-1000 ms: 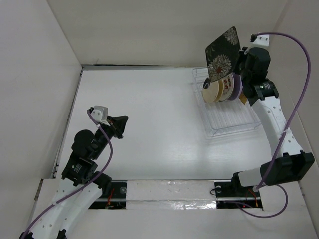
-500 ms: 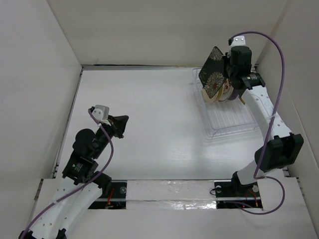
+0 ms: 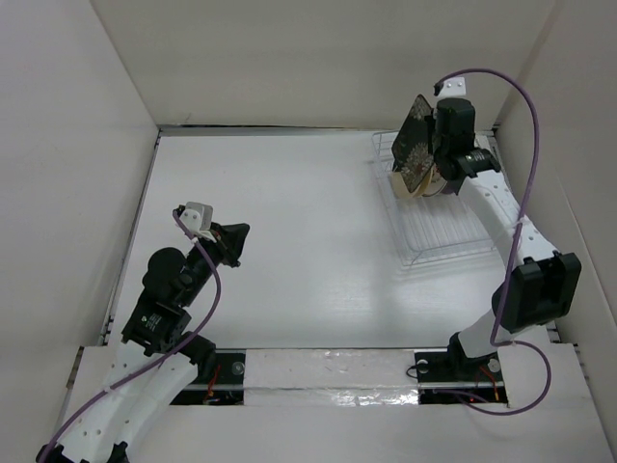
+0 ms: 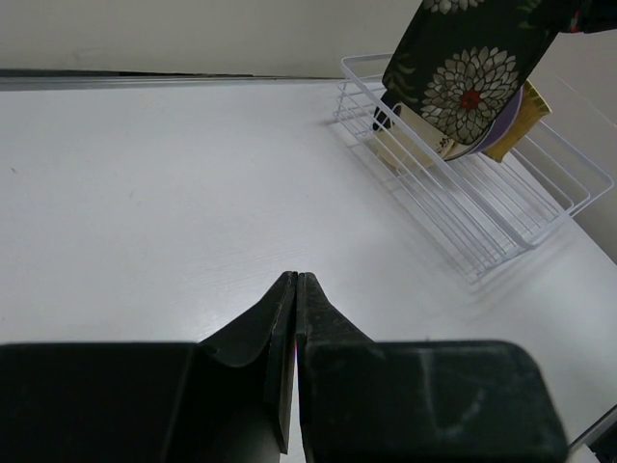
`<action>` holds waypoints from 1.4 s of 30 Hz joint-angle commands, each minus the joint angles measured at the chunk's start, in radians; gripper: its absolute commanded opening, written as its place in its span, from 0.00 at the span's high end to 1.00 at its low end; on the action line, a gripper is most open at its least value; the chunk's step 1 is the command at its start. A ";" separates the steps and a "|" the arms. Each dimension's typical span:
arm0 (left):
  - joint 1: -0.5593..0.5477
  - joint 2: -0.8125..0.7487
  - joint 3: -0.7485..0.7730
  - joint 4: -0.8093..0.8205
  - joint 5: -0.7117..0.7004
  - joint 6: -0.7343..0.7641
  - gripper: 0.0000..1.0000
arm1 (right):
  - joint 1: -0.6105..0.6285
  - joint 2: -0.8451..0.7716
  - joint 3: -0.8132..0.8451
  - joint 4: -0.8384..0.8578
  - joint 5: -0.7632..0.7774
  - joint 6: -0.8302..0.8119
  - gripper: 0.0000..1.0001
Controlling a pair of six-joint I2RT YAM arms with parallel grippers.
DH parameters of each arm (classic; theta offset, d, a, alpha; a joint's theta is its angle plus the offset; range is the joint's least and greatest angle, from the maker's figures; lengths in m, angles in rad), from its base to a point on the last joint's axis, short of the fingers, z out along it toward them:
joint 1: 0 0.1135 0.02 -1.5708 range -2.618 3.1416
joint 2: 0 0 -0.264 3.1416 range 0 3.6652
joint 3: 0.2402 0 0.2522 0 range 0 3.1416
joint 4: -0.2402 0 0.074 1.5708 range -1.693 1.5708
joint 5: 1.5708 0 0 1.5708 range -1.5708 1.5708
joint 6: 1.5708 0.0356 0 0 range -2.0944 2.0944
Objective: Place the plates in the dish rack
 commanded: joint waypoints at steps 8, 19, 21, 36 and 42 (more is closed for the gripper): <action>-0.007 0.015 0.005 0.049 -0.009 0.011 1.00 | 0.115 0.020 -0.119 0.375 0.180 -0.066 1.00; -0.007 0.027 0.005 0.044 -0.018 0.011 1.00 | 0.246 -0.003 -0.357 0.499 0.443 0.075 0.33; -0.007 0.031 0.005 0.046 -0.024 0.011 0.97 | 0.256 -0.058 -0.361 0.447 0.373 0.186 0.24; -0.016 0.155 0.097 0.024 -0.090 -0.079 0.41 | 0.638 -0.712 -0.757 0.314 -0.006 0.479 0.00; -0.016 0.245 0.200 -0.019 -0.142 -0.104 0.35 | 0.683 -0.782 -0.952 0.552 -0.220 0.479 0.00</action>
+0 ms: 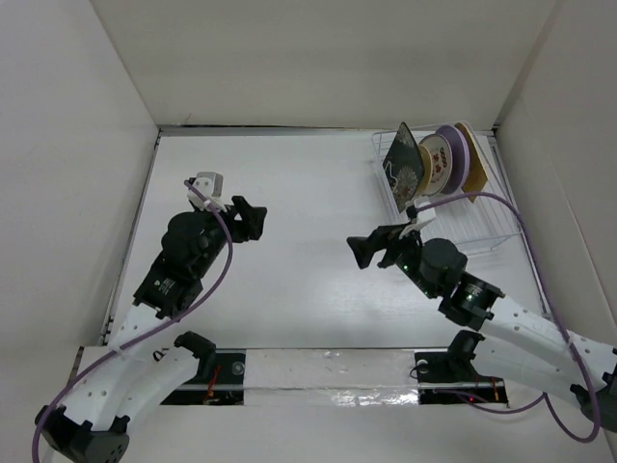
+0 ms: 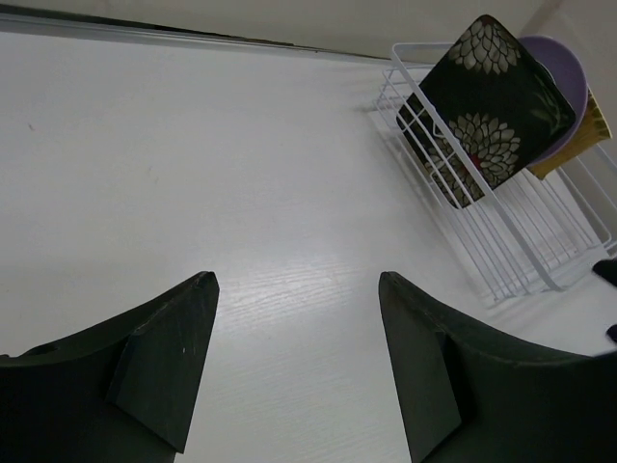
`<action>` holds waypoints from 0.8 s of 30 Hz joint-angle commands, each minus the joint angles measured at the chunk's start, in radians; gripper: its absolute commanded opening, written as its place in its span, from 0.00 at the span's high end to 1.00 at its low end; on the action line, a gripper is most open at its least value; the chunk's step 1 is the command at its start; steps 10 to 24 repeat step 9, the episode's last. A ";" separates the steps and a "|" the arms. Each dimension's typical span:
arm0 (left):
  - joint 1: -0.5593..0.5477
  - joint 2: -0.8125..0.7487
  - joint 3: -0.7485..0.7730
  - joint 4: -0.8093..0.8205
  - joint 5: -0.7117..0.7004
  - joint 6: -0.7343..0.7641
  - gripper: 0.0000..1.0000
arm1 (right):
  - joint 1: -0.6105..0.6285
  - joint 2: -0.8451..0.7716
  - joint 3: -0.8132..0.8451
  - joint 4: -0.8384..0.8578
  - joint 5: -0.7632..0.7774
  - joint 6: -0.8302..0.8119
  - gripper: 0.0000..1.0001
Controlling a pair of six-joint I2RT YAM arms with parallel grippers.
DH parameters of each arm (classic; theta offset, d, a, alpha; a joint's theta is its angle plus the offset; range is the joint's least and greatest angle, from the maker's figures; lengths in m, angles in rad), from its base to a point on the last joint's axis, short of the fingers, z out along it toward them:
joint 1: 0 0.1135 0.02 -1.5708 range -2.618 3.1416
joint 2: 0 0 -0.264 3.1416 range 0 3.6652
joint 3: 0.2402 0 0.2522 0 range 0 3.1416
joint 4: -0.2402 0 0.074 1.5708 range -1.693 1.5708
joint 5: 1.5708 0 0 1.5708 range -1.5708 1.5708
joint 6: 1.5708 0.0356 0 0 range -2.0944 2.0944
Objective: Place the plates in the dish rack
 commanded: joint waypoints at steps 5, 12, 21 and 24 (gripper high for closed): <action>-0.005 -0.003 0.061 0.017 -0.038 -0.088 0.35 | 0.026 0.051 -0.026 0.177 -0.125 -0.031 0.00; -0.005 -0.028 0.040 0.050 -0.028 -0.100 0.33 | 0.026 0.097 0.036 0.151 -0.157 -0.100 0.00; -0.005 -0.028 0.040 0.050 -0.028 -0.100 0.33 | 0.026 0.097 0.036 0.151 -0.157 -0.100 0.00; -0.005 -0.028 0.040 0.050 -0.028 -0.100 0.33 | 0.026 0.097 0.036 0.151 -0.157 -0.100 0.00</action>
